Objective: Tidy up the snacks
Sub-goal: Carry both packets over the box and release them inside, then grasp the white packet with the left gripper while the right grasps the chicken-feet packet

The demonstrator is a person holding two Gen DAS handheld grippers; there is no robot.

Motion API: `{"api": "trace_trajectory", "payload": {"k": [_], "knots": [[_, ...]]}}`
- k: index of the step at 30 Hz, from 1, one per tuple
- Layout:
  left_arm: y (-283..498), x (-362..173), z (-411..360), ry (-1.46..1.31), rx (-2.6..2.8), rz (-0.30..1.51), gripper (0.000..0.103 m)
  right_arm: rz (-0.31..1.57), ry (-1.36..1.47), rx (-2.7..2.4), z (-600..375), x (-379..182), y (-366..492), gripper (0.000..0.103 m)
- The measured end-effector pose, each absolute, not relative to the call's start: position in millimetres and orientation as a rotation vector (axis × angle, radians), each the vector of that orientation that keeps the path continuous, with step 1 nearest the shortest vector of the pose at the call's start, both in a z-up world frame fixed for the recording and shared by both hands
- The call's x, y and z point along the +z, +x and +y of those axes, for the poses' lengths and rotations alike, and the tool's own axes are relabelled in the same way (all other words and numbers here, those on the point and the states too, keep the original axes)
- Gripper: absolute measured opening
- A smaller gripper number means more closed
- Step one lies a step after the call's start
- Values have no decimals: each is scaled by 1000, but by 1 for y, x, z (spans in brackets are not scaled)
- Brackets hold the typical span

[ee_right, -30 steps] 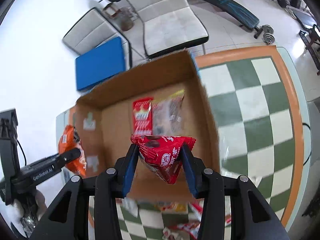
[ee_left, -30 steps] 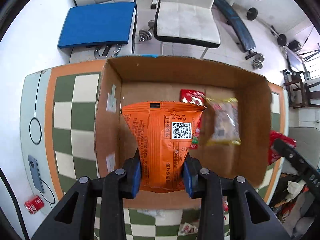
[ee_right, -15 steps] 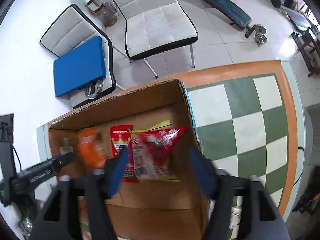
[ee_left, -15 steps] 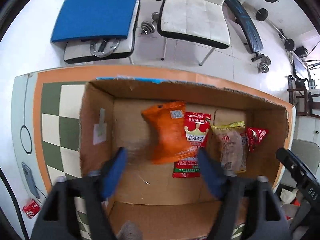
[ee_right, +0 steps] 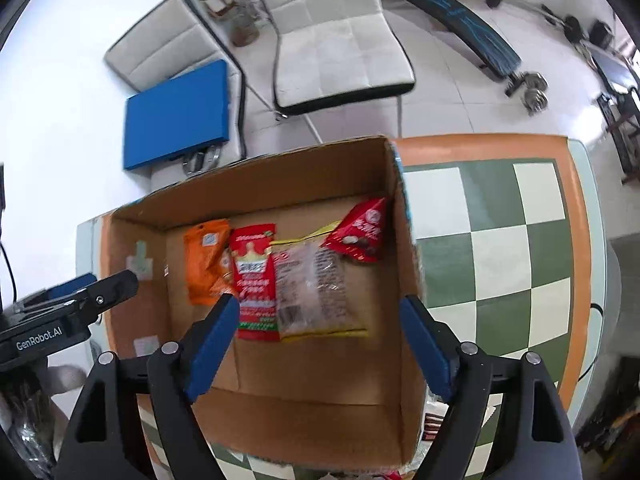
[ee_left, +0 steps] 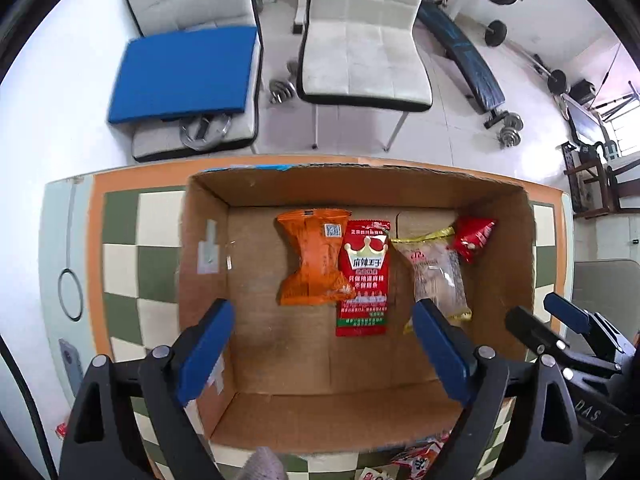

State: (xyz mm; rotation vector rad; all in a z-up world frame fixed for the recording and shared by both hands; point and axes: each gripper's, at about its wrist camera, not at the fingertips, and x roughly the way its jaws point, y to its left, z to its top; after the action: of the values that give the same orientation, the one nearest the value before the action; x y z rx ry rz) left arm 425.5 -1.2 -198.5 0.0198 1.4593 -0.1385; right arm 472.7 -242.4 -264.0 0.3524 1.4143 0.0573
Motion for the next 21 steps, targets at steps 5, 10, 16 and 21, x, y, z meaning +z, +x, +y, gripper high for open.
{"api": "trace_trajectory", "payload": {"k": [5, 10, 16, 21], "knots": [[366, -163, 7, 14, -127, 1342, 91, 1383, 343, 144, -225, -241, 432, 86], [282, -165, 20, 19, -93, 1334, 91, 1406, 373, 207, -215, -233, 363, 86], [204, -239, 47, -69, -60, 1521, 91, 1523, 326, 202, -214, -271, 272, 86], [182, -291, 64, -125, 2, 1629, 91, 1685, 281, 172, -212, -339, 210, 86]]}}
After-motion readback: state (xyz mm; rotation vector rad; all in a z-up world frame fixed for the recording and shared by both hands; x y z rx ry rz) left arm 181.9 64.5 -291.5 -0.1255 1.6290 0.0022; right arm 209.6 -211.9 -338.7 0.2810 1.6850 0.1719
